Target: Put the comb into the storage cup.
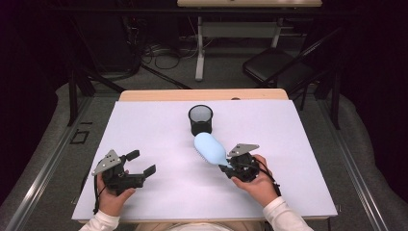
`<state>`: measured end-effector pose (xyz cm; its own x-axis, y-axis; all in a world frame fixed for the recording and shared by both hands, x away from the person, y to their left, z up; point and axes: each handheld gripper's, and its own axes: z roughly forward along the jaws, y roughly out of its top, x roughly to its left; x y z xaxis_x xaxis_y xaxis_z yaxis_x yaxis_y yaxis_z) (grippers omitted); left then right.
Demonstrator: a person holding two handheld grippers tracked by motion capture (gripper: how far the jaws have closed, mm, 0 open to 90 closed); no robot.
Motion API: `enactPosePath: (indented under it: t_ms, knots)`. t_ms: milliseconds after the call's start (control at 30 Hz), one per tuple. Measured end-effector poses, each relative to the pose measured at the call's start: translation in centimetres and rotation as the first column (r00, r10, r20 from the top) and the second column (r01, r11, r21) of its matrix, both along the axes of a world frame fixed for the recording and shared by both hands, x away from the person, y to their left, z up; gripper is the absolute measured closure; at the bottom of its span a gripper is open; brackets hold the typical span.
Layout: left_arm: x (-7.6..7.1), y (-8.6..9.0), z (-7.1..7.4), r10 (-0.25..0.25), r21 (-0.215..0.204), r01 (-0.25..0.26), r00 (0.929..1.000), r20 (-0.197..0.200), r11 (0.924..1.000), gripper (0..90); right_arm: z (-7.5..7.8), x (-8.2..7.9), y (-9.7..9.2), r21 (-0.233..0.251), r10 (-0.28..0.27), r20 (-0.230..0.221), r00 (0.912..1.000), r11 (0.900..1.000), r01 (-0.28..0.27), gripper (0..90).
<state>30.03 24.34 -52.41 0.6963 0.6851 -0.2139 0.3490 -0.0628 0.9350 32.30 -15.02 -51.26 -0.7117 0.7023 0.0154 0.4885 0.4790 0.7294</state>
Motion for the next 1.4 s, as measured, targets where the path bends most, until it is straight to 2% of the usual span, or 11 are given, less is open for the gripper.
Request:
enactPosePath:
  t_ms: [300, 400, 600, 700, 833, 1033, 1233, 1400]
  knots:
    - [-0.1, -0.4, 0.1, -0.029, -0.004, 0.029, 0.9994, -0.019, 0.9996, 5.5, 0.1, -0.5, 0.1, 0.019, -0.002, 0.033, 0.9995, 0.9998, 0.001, 69.5]
    - [-0.1, -0.6, 0.1, -0.034, -0.004, 0.034, 0.9993, -0.014, 0.9994, 5.5, 0.1, -0.8, 0.1, 0.02, -0.003, 0.045, 0.999, 0.9998, 0.003, 69.5]
    - [-0.5, -1.2, 0.1, -0.056, 0.011, 0.056, 0.9983, -0.017, 0.9984, 5.5, 0.1, -1.4, 0.3, 0.02, 0.006, 0.077, 0.997, 0.9998, -0.007, 69.5]
    - [-0.6, -1.4, 0.2, -0.065, 0.008, 0.065, 0.9978, -0.013, 0.9978, 5.5, 0.1, -1.6, 0.4, 0.019, 0.01, 0.081, 0.9967, 0.9998, -0.011, 69.5]
    - [-0.6, -1.9, 0.0, -0.08, 0.026, 0.081, 0.9965, -0.021, 0.9964, 5.5, 0.0, -1.7, 0.4, 0.014, 0.02, 0.074, 0.997, 0.9997, -0.021, 69.5]
    - [-0.7, -2.3, 0.0, -0.105, 0.031, 0.107, 0.9935, -0.042, 0.9938, 5.3, -0.2, -1.9, 0.6, 0.006, 0.023, 0.071, 0.9972, 0.9997, -0.023, 69.5]
    - [-0.5, -2.7, 0.5, -0.129, -0.027, 0.127, 0.9894, -0.068, 0.9915, 5.3, 0.1, -2.2, 0.8, 0.025, 0.026, 0.092, 0.9954, 0.9993, -0.028, 69.4]
    - [-0.2, -3.0, 1.2, -0.12, -0.039, 0.117, 0.9908, -0.064, 0.9923, 5.3, 0.2, -2.4, 0.9, 0.033, 0.028, 0.103, 0.9943, 0.999, -0.032, 69.4]
